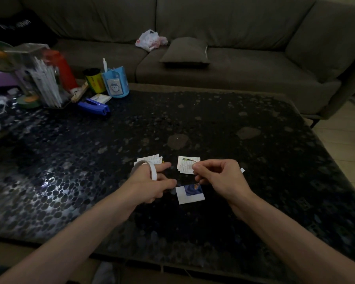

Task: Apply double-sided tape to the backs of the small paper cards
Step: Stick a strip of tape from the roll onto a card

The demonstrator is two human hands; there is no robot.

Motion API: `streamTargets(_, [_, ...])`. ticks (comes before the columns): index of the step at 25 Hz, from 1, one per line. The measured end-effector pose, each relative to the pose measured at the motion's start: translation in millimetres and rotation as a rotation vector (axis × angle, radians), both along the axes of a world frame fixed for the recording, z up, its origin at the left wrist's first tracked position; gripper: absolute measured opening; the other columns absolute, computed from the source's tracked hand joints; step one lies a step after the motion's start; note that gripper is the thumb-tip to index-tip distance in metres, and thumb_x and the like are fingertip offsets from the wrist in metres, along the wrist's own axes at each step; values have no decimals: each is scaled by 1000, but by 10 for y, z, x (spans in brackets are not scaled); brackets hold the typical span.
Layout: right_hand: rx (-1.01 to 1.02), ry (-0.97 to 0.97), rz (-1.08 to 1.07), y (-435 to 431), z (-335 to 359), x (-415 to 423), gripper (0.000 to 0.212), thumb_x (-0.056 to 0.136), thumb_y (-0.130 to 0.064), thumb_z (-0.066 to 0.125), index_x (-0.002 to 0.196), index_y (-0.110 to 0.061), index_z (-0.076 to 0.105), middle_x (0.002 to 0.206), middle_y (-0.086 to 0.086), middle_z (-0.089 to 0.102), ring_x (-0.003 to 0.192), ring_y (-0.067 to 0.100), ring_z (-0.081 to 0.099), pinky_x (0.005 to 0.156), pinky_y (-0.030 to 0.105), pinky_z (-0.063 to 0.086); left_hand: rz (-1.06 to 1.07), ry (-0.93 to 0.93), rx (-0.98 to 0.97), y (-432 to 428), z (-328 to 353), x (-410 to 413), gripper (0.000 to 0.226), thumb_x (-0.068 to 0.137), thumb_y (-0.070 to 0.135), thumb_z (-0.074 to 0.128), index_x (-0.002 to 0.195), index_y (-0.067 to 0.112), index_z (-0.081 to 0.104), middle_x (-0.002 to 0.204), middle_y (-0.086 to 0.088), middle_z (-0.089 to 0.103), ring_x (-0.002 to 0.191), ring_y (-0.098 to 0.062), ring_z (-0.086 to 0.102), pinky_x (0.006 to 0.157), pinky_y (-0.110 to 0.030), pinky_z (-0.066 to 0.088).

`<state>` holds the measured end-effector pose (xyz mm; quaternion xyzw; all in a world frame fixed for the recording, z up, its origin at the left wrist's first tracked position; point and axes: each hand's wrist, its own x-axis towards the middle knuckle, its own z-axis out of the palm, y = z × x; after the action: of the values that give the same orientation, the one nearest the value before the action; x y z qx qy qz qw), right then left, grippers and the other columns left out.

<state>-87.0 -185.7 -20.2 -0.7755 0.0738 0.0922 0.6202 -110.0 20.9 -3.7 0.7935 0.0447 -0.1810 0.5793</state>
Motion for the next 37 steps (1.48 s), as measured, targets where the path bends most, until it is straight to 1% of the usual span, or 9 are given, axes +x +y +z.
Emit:
streamTargets(3, [21,40,8,-60,27,-6,8,94,-22,75,91,-26,81,85,-11,79,79,5,76,66,18,58,-130,-197,271,86,-13,-10,35,96,22,71,131,16,70,75,16,73,53,1,58,59,-23,52])
streamTargets(5, [53,88,24,-78,44,-7,8,94,-20,74,94,-20,82,85,-6,80,78,8,77,64,16,57,-203,-297,438,104,-50,-51,24,95,26,71,103,5,76,99,39,66,63,0,65,71,-27,56])
streamTargets(6, [62,109,33,-78,53,-10,9,95,-19,73,95,-18,82,85,-4,80,77,9,77,63,15,57,-258,-315,532,121,-63,-83,18,95,30,70,94,12,74,101,43,62,64,-1,65,69,-23,55])
streamTargets(7, [65,125,43,-73,61,-11,10,95,-19,72,95,-17,82,86,-3,80,77,9,77,63,15,57,-320,-350,588,138,-59,-114,3,96,33,69,98,31,69,94,35,67,64,-2,64,63,-16,51])
streamTargets(8, [62,135,54,-69,70,-16,11,96,-19,71,96,-17,82,87,-2,81,78,10,77,64,15,57,-363,-380,663,141,-47,-138,24,97,36,67,115,50,63,79,22,69,64,-2,62,59,-12,46])
streamTargets(10, [62,163,77,-65,89,-16,16,99,-22,69,95,-17,83,90,-1,81,80,10,77,67,18,57,-414,-445,758,212,-142,-127,45,98,41,64,136,60,51,62,11,57,61,-3,56,58,-12,39])
streamTargets(20, [-123,436,176,-51,71,6,29,104,-30,63,92,-12,83,63,-5,66,43,2,47,41,15,35,-575,-717,878,328,-293,-186,41,104,41,51,143,53,51,103,16,47,76,0,40,66,-20,35])
streamTargets(27, [-181,467,185,9,24,2,29,102,-30,65,89,-12,83,59,-5,62,41,3,43,39,16,32,-622,-816,927,313,-365,-182,43,102,44,48,145,46,52,105,9,52,68,-2,31,55,-17,20])
streamTargets(37, [-180,480,154,20,-13,19,21,100,-27,68,92,-13,82,56,-7,62,39,2,45,37,15,33,-647,-803,881,257,-377,-191,45,103,46,38,145,41,51,144,18,37,86,-7,59,67,-31,55])
